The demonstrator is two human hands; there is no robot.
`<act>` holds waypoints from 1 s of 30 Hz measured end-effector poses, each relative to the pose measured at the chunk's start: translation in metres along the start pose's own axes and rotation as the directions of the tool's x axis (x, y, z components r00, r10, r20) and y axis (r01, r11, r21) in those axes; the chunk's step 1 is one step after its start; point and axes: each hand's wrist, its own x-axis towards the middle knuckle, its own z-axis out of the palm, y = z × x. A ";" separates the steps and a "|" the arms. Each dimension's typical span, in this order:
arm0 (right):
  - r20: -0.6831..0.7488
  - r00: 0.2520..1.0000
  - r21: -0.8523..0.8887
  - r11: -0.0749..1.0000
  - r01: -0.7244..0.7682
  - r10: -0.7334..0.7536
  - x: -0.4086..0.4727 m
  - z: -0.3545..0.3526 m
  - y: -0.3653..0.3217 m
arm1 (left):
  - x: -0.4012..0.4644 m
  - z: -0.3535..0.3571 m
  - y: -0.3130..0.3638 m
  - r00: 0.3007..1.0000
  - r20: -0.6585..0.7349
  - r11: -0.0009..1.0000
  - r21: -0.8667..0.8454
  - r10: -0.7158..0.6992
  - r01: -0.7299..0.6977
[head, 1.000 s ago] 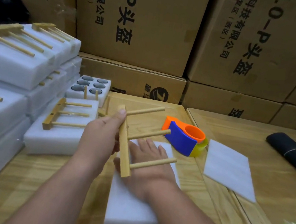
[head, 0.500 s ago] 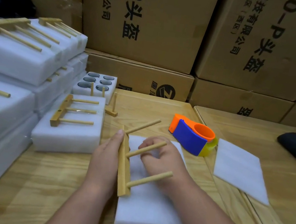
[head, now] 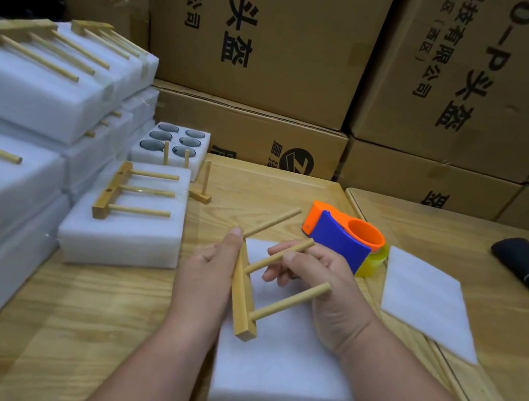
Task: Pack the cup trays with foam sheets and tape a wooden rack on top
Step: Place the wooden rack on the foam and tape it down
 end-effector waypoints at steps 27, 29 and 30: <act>-0.135 0.988 -0.787 0.598 -0.150 0.070 -0.009 -0.053 -0.033 | -0.004 -0.014 -0.006 0.915 0.401 0.996 -0.058 -0.043 0.072; -0.089 0.996 -0.825 0.562 -0.057 -0.030 -0.012 -0.046 -0.035 | -0.006 -0.014 -0.005 0.921 0.388 0.997 -0.060 -0.029 0.057; -0.027 0.999 -0.849 0.529 -0.004 -0.036 -0.014 -0.040 -0.036 | -0.007 -0.014 -0.004 0.923 0.384 0.996 -0.063 -0.028 0.056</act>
